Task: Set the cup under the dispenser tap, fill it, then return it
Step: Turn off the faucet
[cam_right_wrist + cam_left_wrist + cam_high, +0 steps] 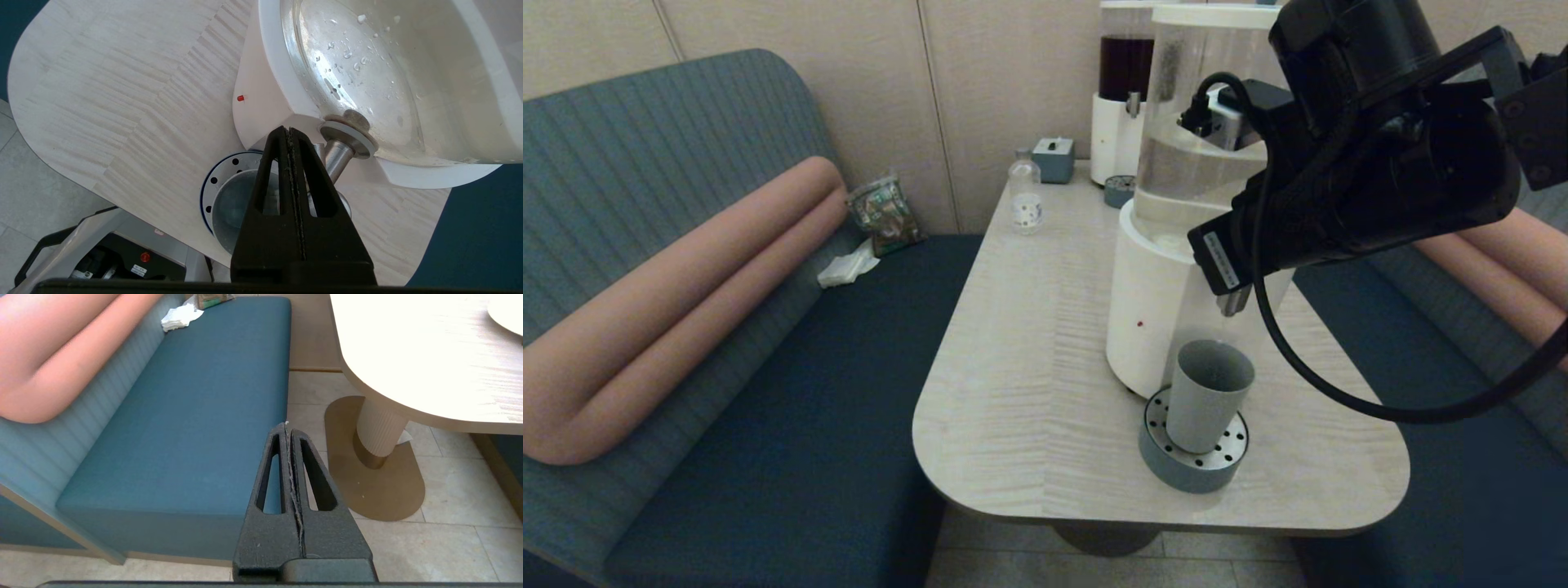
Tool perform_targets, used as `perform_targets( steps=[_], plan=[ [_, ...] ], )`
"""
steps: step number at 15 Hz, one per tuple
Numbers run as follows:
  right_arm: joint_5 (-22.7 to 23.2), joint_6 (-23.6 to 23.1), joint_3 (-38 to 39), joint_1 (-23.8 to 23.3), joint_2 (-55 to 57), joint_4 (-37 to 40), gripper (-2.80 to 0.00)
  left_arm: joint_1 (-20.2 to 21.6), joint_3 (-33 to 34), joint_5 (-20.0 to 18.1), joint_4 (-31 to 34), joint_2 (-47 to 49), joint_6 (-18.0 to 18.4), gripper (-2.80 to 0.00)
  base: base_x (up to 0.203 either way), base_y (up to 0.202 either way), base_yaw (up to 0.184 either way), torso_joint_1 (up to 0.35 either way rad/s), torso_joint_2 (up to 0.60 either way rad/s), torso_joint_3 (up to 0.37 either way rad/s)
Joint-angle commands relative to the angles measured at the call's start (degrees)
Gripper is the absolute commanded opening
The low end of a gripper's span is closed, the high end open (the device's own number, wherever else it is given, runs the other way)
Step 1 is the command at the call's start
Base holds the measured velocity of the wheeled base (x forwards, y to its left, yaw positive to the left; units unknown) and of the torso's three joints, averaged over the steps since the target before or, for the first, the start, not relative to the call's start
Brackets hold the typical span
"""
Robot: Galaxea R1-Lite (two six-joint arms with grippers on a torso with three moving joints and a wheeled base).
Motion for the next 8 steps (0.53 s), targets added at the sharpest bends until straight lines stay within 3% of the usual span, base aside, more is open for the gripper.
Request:
perform_targets(
  steps=[1,8],
  plan=[
    [-0.22,-0.03,0.09,-0.19,-0.09,0.18,-2.80,0.02,0.09,0.02,0.00,0.08,-0.02,-2.80,0.000,0.000,0.000,0.000,0.00,0.000],
    [-3.23,-0.03,0.18,-0.71,0.10,0.09,-2.80,0.02,0.09,0.02,0.00,0.08,-0.02,-2.80,0.000,0.000,0.000,0.000,0.00,0.000]
  ],
)
